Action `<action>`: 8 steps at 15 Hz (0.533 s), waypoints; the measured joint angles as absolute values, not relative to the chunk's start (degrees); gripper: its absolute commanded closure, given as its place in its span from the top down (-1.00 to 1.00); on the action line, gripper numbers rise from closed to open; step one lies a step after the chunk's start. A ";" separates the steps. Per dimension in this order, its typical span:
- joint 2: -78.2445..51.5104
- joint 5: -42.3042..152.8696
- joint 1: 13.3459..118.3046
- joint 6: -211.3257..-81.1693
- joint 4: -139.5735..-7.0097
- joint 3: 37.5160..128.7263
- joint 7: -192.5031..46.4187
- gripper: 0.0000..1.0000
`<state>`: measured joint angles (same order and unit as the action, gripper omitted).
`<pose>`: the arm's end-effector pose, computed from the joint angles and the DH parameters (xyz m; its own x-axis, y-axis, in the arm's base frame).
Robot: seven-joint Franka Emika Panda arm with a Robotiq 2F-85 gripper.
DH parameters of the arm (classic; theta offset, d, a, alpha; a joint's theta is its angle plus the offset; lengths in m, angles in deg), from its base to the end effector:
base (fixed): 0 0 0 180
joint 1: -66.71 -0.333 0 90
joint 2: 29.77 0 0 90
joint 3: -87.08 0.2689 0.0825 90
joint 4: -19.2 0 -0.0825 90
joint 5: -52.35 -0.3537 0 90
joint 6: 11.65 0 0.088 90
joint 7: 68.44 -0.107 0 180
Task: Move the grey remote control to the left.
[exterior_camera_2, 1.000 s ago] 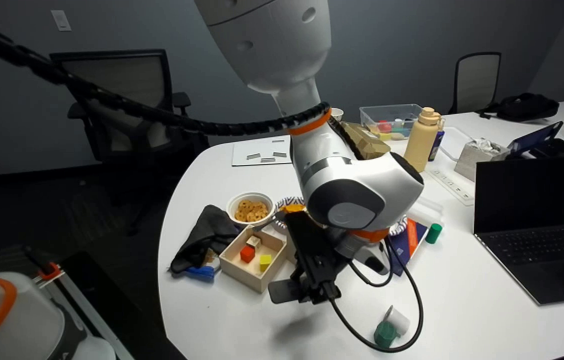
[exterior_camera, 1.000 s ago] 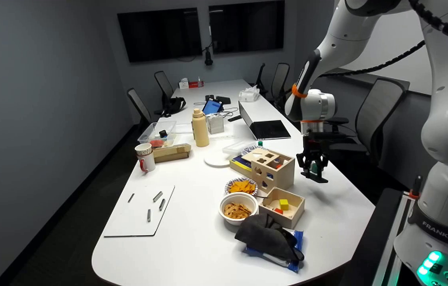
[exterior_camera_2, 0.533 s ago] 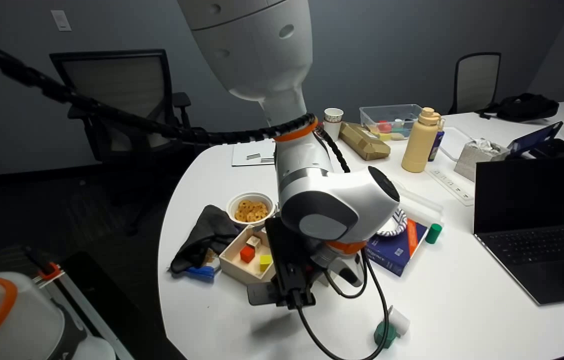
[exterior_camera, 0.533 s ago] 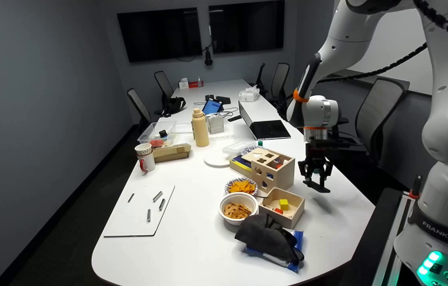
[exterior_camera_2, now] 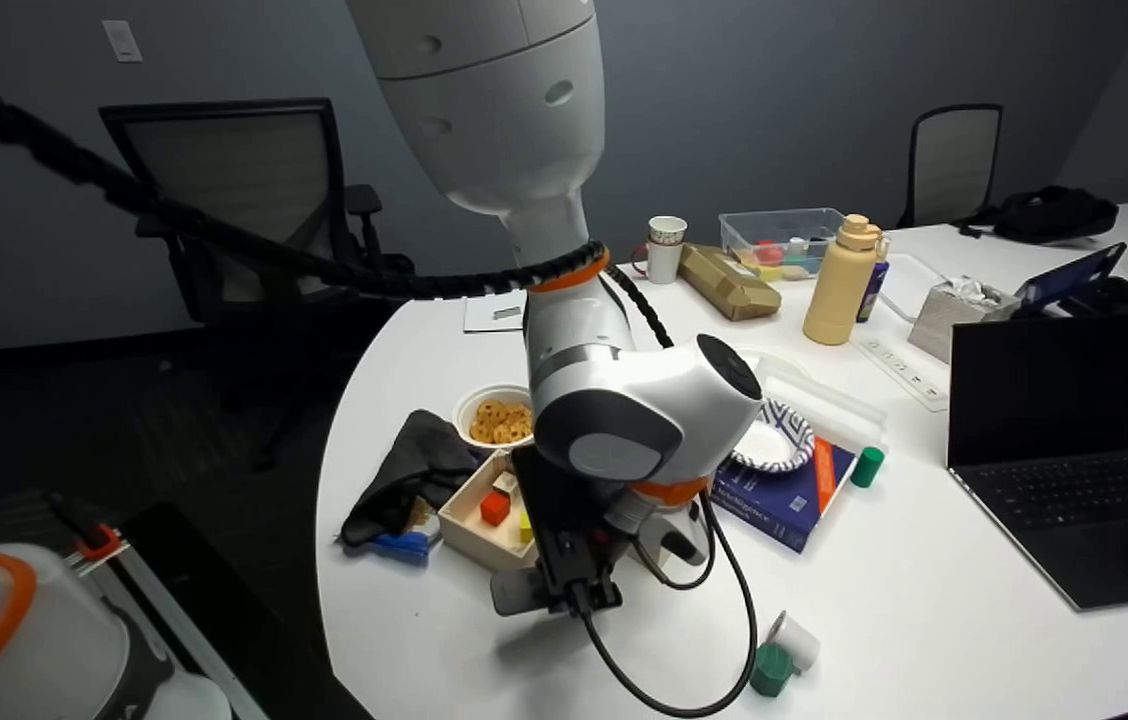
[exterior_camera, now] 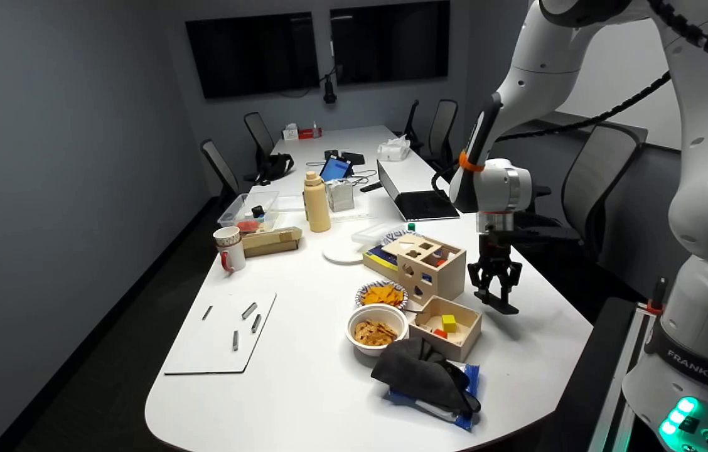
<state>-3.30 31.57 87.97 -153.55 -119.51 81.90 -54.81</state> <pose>0.3574 -0.1859 0.0839 0.8042 -0.4639 -0.3716 -0.5439 -0.8265 -0.1453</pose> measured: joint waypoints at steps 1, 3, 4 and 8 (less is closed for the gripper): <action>-2.89 31.65 87.95 -154.23 -119.49 82.07 -54.20 -0.47; -1.96 31.90 87.93 -155.18 -119.22 82.40 -52.87 -0.47; -1.40 32.02 87.93 -155.64 -118.96 82.58 -52.15 -0.47; 0.92 32.69 87.93 -159.15 -117.77 83.61 -49.64 -0.47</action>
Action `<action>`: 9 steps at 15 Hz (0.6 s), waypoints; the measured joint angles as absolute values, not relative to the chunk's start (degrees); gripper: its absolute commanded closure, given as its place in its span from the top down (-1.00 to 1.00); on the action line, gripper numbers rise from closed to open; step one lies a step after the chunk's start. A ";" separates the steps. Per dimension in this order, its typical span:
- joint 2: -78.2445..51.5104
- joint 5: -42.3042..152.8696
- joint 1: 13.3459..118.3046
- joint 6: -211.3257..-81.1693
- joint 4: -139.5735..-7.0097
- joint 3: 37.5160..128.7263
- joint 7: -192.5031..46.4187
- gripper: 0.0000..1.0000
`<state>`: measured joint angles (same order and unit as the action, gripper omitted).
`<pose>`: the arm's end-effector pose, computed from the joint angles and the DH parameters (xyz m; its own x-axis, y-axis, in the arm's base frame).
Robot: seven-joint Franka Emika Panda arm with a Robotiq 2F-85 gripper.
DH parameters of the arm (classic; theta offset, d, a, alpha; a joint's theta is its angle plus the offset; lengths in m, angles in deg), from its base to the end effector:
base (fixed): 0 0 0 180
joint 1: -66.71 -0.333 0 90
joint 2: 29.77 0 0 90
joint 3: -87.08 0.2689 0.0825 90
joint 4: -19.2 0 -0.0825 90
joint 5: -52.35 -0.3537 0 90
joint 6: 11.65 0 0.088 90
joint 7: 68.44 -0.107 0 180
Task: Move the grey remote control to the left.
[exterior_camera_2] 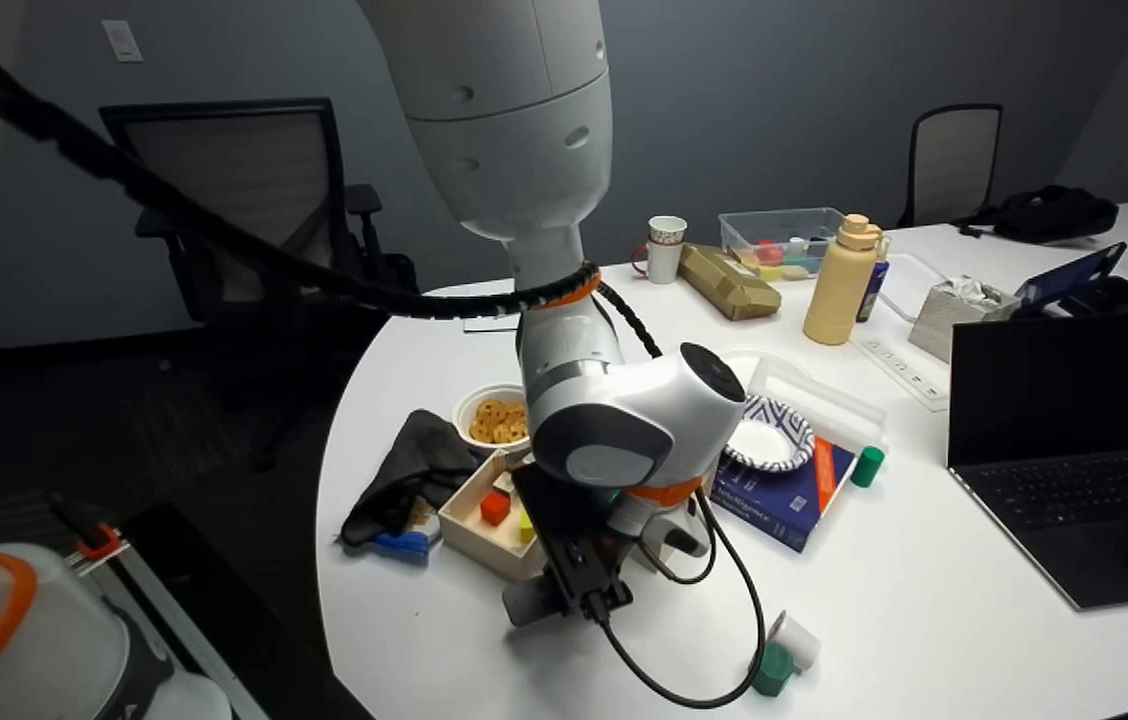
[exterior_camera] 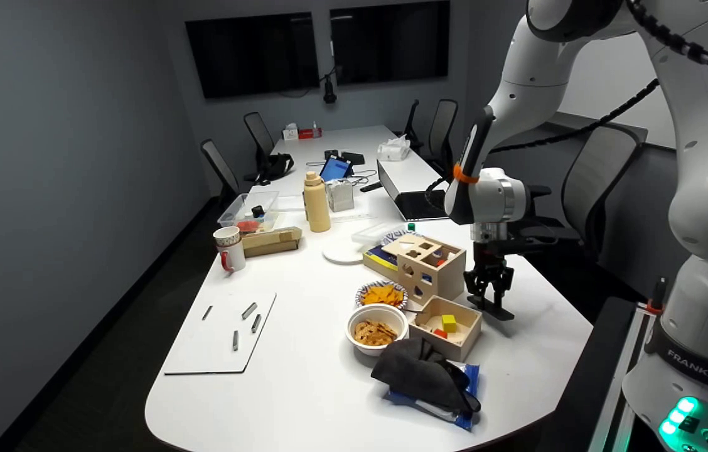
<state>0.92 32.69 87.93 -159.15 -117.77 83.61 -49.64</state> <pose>0.3677 -0.1806 0.0639 0.8762 -0.3662 -0.3132 -0.4269 -0.8914 -0.1521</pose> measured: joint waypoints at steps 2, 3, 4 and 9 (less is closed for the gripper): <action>2.02 33.12 87.93 -161.86 -117.25 84.12 -48.95 -0.47; 2.55 33.42 87.94 -163.33 -117.04 84.39 -48.82 -0.47; 3.01 33.64 87.95 -164.63 -116.92 84.63 -48.72 -0.47; 4.22 33.92 89.42 -168.89 -116.72 87.30 -47.22 -0.47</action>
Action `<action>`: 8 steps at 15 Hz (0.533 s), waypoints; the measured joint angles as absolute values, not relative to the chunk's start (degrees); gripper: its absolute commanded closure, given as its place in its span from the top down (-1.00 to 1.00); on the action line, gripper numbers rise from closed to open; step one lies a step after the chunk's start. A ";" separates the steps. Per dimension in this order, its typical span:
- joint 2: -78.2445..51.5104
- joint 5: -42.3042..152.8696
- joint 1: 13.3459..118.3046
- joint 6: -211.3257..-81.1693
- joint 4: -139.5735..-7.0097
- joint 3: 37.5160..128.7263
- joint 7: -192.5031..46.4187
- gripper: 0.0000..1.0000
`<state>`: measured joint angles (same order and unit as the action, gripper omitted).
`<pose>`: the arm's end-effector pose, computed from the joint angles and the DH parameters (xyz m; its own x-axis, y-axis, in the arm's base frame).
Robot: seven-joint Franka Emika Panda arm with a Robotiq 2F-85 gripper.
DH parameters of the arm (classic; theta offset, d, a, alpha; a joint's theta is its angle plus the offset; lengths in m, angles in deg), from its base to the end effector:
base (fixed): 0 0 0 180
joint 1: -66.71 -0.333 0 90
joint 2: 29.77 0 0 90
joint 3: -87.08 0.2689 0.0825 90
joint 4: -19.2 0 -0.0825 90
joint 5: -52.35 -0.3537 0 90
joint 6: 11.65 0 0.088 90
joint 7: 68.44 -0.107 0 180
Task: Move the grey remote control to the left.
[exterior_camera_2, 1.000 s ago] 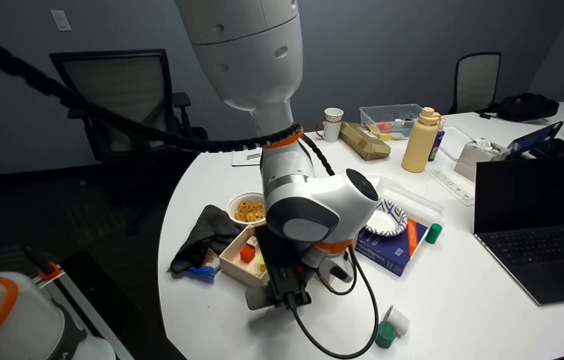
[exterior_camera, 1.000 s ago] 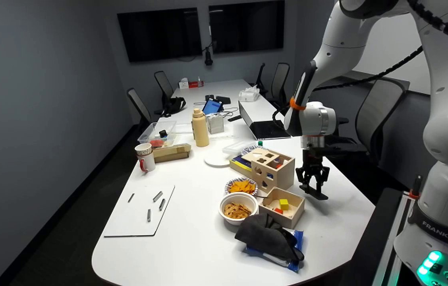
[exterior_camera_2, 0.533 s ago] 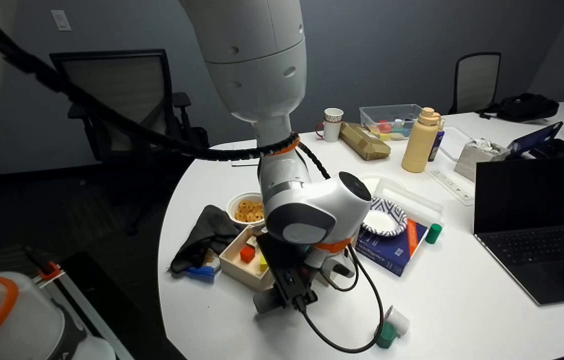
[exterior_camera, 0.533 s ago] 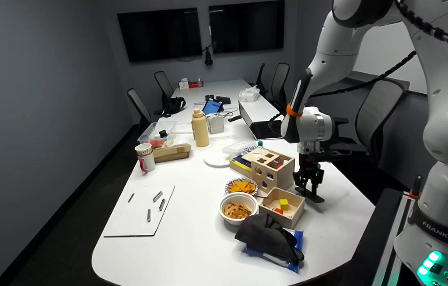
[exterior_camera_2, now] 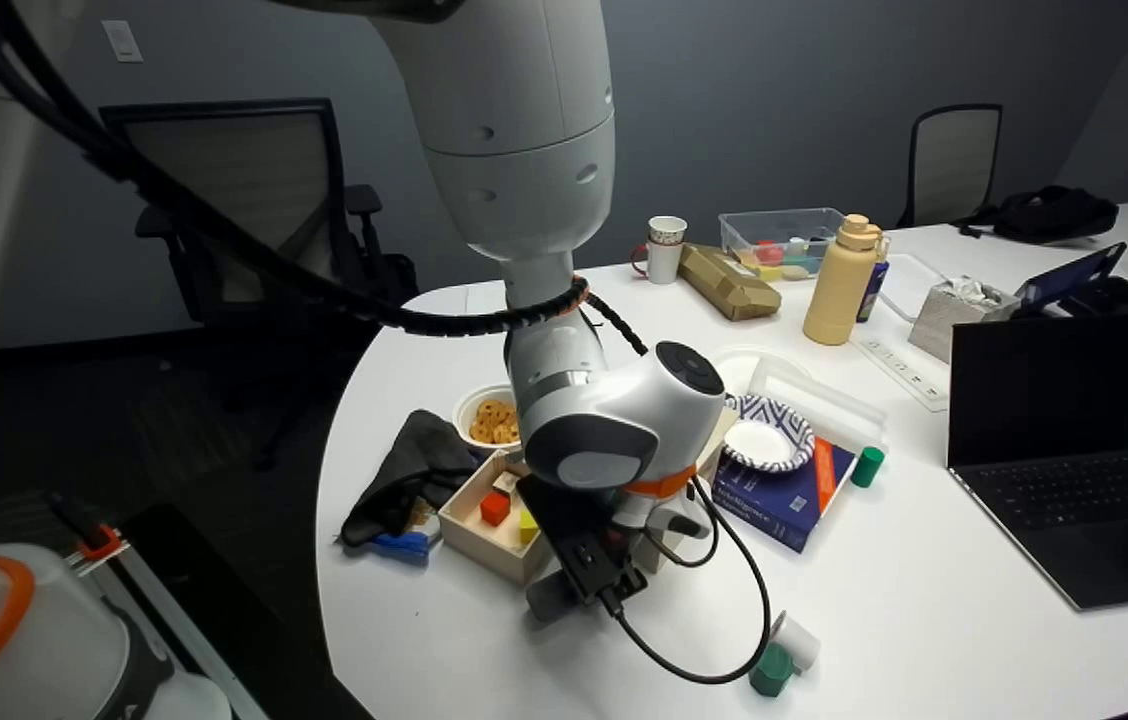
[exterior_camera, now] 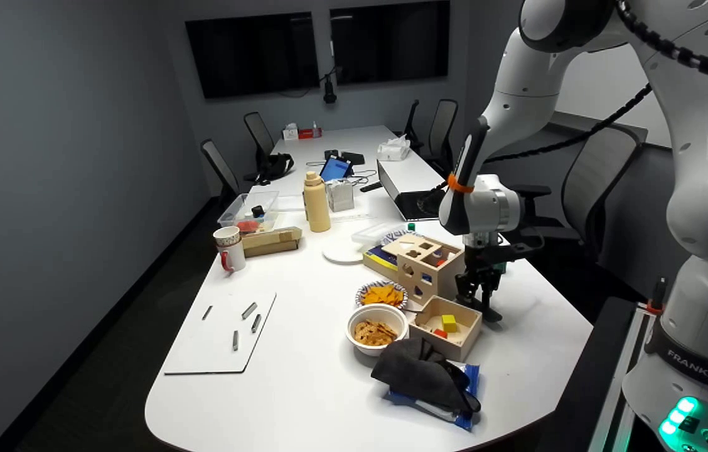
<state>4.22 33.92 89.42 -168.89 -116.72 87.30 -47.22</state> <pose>0.3855 -0.1728 0.0520 0.9317 -0.3084 -0.1920 -0.3365 -0.9318 -0.1361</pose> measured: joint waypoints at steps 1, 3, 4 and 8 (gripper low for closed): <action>4.23 33.92 89.99 -169.16 -116.71 88.06 -46.79 -0.47; 4.23 33.92 91.13 -169.59 -116.67 89.42 -46.12 -0.29; 4.24 33.92 91.81 -169.65 -116.67 90.10 -45.74 0.53; 4.19 33.57 95.75 -169.60 -116.65 93.30 -43.96 0.97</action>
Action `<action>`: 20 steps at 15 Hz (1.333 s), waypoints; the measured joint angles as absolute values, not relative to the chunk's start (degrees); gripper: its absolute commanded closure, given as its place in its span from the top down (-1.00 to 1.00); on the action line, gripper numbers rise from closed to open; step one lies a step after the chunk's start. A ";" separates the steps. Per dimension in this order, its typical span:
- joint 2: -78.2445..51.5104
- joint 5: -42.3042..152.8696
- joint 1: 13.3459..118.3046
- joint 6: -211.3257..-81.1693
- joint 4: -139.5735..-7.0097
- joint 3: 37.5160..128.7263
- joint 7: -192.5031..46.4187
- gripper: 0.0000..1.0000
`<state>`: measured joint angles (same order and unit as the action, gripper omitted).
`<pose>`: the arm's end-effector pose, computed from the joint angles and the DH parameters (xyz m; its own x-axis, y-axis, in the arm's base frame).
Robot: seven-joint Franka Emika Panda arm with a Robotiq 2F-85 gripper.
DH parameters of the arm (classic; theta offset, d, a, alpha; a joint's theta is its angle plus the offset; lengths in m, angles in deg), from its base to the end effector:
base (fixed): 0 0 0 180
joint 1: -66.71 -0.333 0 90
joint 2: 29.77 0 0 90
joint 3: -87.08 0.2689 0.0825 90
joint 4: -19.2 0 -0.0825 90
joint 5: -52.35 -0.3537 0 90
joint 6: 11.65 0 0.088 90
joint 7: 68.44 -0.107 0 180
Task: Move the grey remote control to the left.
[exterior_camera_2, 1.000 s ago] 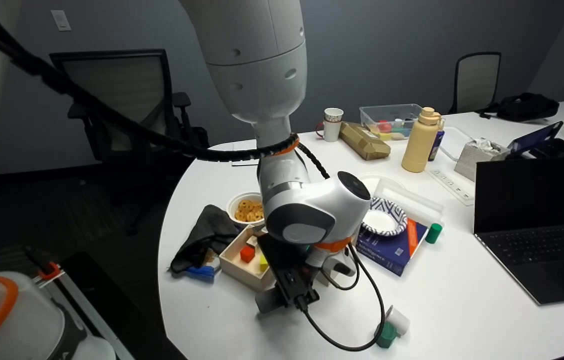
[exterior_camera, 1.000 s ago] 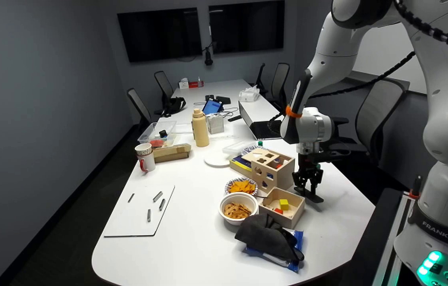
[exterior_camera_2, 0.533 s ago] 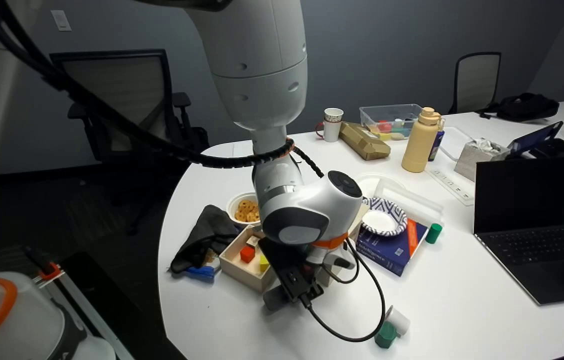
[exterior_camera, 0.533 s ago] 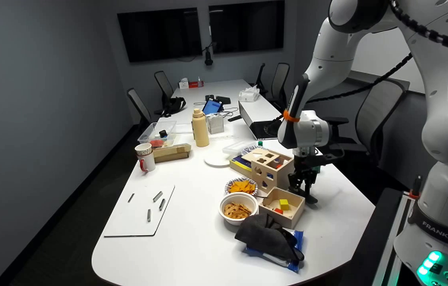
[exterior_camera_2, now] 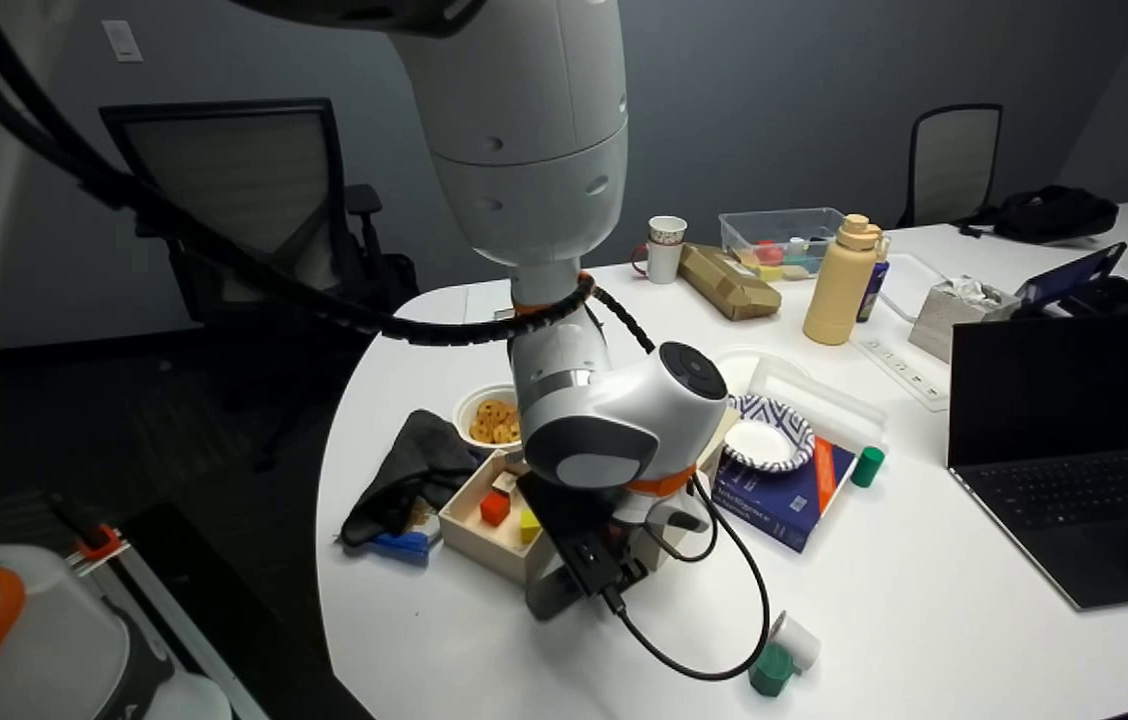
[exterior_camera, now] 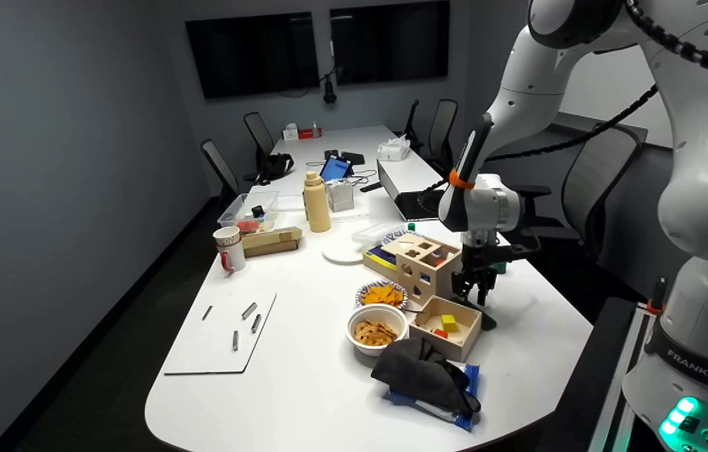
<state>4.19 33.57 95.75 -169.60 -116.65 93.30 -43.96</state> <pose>0.3902 -0.1688 0.0541 0.9475 -0.2764 -0.1611 -0.3055 -0.9310 -0.1997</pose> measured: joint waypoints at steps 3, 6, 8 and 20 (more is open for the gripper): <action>3.91 33.37 98.21 -169.28 -116.63 95.00 -42.69 1.00; 3.05 33.35 99.59 -168.32 -116.64 95.72 -42.17 0.99; 1.74 33.35 99.83 -166.44 -116.65 95.59 -42.18 0.98; -15.20 32.95 94.69 -146.23 -114.97 86.42 -42.56 1.00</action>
